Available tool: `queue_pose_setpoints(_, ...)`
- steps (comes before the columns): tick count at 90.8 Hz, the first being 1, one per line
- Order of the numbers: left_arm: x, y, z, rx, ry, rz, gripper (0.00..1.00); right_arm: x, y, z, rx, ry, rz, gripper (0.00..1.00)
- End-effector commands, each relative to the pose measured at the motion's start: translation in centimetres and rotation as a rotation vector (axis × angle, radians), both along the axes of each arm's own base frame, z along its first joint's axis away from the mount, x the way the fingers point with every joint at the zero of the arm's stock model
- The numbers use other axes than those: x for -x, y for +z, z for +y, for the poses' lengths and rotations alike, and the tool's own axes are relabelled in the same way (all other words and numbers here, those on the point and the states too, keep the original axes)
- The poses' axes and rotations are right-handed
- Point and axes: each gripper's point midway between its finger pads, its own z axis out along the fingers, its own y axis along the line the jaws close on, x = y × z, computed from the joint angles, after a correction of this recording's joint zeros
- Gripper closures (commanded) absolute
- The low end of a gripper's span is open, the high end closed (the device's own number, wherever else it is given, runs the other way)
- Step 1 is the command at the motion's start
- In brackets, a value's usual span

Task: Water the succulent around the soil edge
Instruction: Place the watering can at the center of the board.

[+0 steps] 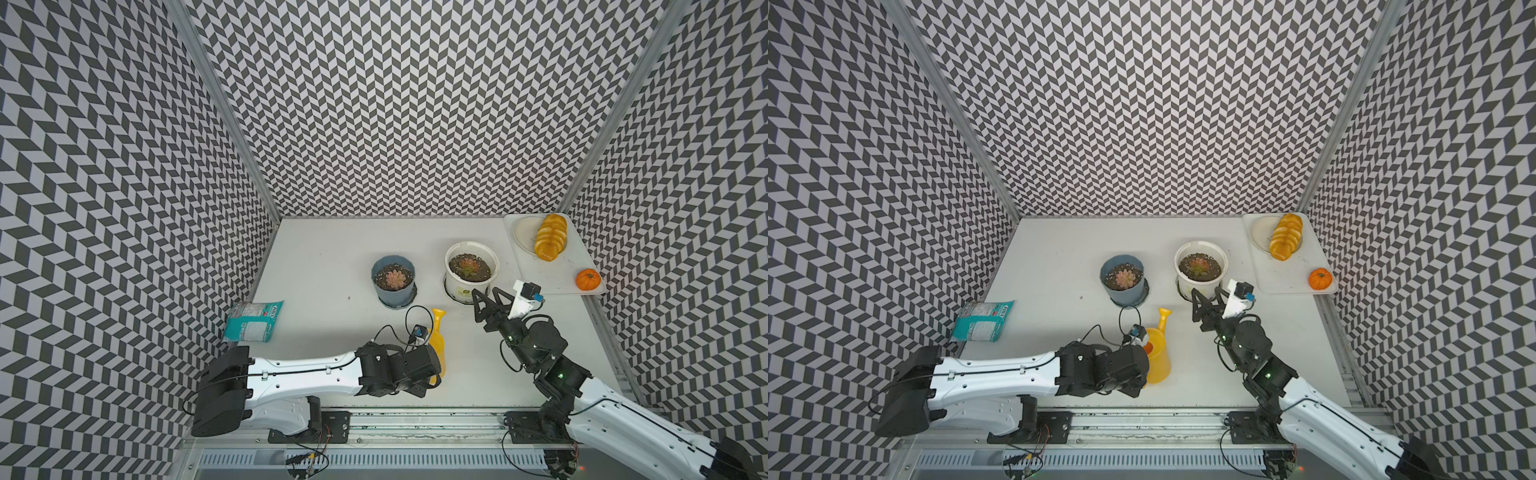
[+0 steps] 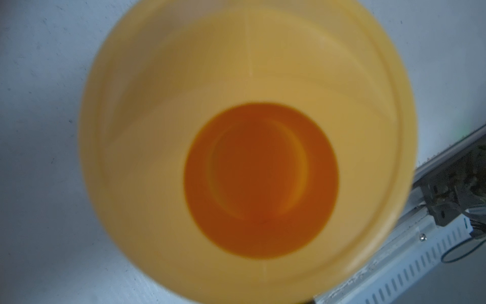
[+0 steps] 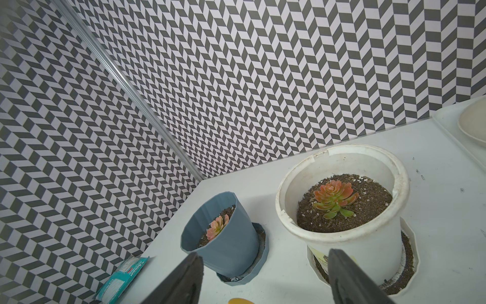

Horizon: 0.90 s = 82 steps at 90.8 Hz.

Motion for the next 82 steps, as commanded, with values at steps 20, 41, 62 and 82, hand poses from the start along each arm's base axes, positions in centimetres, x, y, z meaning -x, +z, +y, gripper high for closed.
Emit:
queue_pose_setpoints(20,-2.3,-1.0,-0.9,-0.052,0.130,-0.068,0.89,-0.6,0.0,-0.9,-0.020,-0.068,0.010,0.21)
queue_pose_setpoints(41,-3.1,-1.1,-1.9,-0.090,0.159,-0.087,0.68,-0.8,-0.3,-1.1,-0.019,-0.082,0.018,0.21)
queue_pose_setpoints(62,-3.7,-0.9,-3.1,-0.125,0.162,-0.102,0.56,-0.8,-0.2,-1.2,-0.022,-0.087,0.017,0.21)
queue_pose_setpoints(82,-4.2,-1.1,-4.0,-0.121,0.186,-0.100,0.65,-0.7,-0.1,-1.3,-0.024,-0.088,0.014,0.21)
